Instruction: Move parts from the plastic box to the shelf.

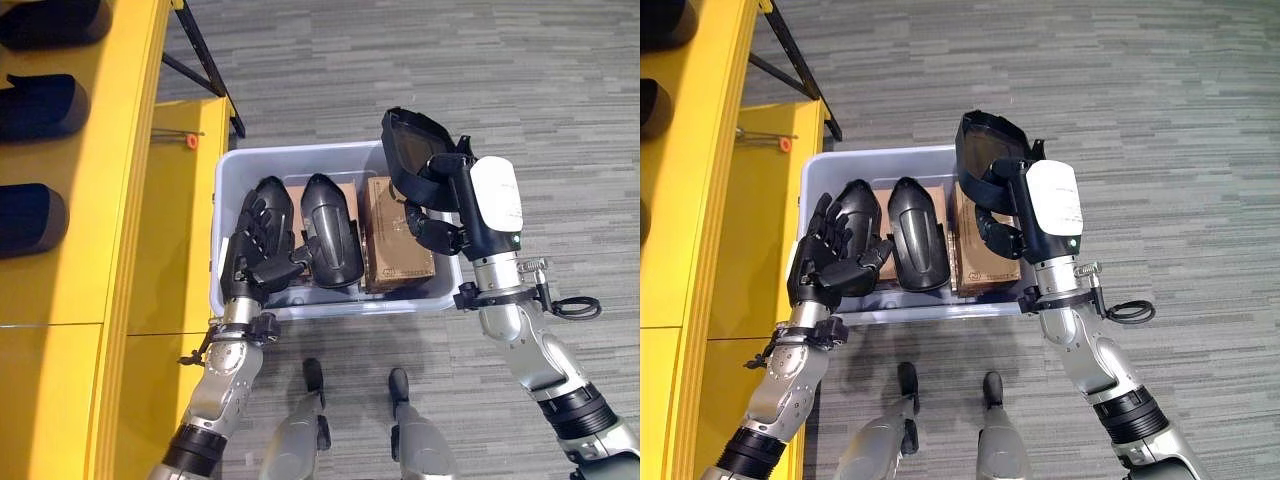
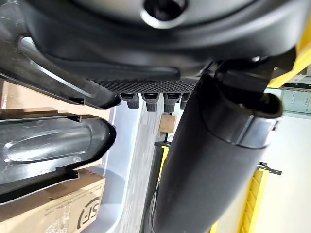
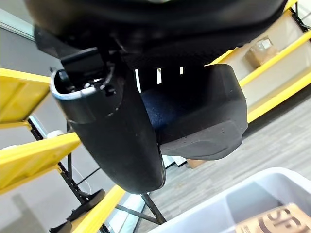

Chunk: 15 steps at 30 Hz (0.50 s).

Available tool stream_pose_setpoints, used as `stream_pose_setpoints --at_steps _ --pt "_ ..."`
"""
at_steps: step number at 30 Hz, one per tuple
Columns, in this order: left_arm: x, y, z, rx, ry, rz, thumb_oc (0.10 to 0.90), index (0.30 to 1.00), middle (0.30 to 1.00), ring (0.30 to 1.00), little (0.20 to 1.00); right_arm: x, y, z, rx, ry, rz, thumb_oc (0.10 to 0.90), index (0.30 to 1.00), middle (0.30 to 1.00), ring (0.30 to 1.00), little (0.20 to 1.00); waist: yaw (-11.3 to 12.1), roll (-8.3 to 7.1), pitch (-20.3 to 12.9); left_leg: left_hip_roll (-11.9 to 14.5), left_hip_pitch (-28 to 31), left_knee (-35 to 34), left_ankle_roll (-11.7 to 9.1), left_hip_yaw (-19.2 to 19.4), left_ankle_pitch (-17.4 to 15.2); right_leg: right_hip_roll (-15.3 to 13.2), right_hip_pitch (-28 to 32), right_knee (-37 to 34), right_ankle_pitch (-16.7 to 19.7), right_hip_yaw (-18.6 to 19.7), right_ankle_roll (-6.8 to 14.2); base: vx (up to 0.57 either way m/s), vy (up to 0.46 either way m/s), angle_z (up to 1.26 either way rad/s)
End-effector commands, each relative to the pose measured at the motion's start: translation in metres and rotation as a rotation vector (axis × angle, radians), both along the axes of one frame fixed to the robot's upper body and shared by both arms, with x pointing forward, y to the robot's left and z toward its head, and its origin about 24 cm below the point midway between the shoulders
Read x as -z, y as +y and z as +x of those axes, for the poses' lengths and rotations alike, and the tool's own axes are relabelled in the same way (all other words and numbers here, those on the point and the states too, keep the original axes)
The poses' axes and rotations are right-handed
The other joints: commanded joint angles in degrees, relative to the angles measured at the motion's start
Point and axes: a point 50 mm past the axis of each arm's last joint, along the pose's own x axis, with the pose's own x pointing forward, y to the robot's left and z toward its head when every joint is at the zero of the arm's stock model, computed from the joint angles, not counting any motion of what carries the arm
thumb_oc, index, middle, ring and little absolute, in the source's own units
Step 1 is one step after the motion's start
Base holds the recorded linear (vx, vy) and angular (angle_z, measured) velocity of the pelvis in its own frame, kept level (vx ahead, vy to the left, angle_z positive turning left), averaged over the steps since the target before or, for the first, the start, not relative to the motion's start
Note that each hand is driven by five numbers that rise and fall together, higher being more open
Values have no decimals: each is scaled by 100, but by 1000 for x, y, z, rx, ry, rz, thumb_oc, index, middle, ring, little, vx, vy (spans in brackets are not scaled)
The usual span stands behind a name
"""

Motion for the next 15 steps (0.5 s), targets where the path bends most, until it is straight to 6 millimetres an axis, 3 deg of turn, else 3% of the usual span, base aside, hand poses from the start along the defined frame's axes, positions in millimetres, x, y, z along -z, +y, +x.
stream_pose_setpoints --at_steps 1,5,7,9,11,12,13,15 --pt "4 4 -9 -12 -40 -63 900 1000 1000 1000 1000 -30 20 -11 -147 -197 45 400 300 300 300 300 91 34 -1578 1078 132 316 -657 48 -269 -26 -173 1462 -1372 -300 -145 -126 -199 9" --pt "9 11 -16 -51 -26 -84 900 1000 1000 1000 1000 -39 33 -9 -207 -224 43 400 300 300 300 300 223 188 -1388 1357 26 147 -769 -190 221 360 -505 1900 -1558 -403 -363 -156 -237 14" --pt "11 11 -18 -56 -19 -88 900 1000 1000 1000 1000 -40 34 -8 -215 -226 43 400 300 300 300 300 238 216 -1354 1371 -41 84 -778 -237 326 404 -569 1921 -1552 -456 -395 -145 -193 19" --pt "16 11 -21 -63 -5 -109 900 1000 1000 1000 1000 -44 36 -10 -230 -247 45 400 300 300 300 300 308 258 -1227 1322 -362 -10 -797 -204 633 376 -660 1891 -1556 -761 -461 -215 -260 40" --pt "18 5 -17 -36 7 -103 900 1000 1000 1000 1000 -44 27 -11 -180 -264 39 400 300 300 300 300 130 149 -1160 1424 -521 220 -841 907 693 93 -521 1783 -1541 -1297 -473 -194 -246 89" --pt "18 5 -17 -35 7 -103 900 1000 1000 1000 1000 -44 27 -11 -179 -264 39 400 300 300 300 300 124 149 -1158 1423 -528 230 -842 897 688 91 -515 1779 -1541 -1305 -473 -125 -188 110" --pt "16 4 -15 -30 1 -98 900 1000 1000 1000 1000 -44 23 -12 -160 -275 34 400 300 300 300 300 6 115 -1185 1550 -413 401 -962 1291 542 -16 -514 1833 -1574 -1428 -464 -81 -89 143" --pt "14 -1 -12 -7 -6 -88 900 1000 1000 1000 1000 -44 21 -13 -151 -277 22 400 300 300 300 300 -82 75 -1187 1671 -218 1073 -935 1505 159 -198 -577 1952 -1556 -1668 -561 -170 -112 151"
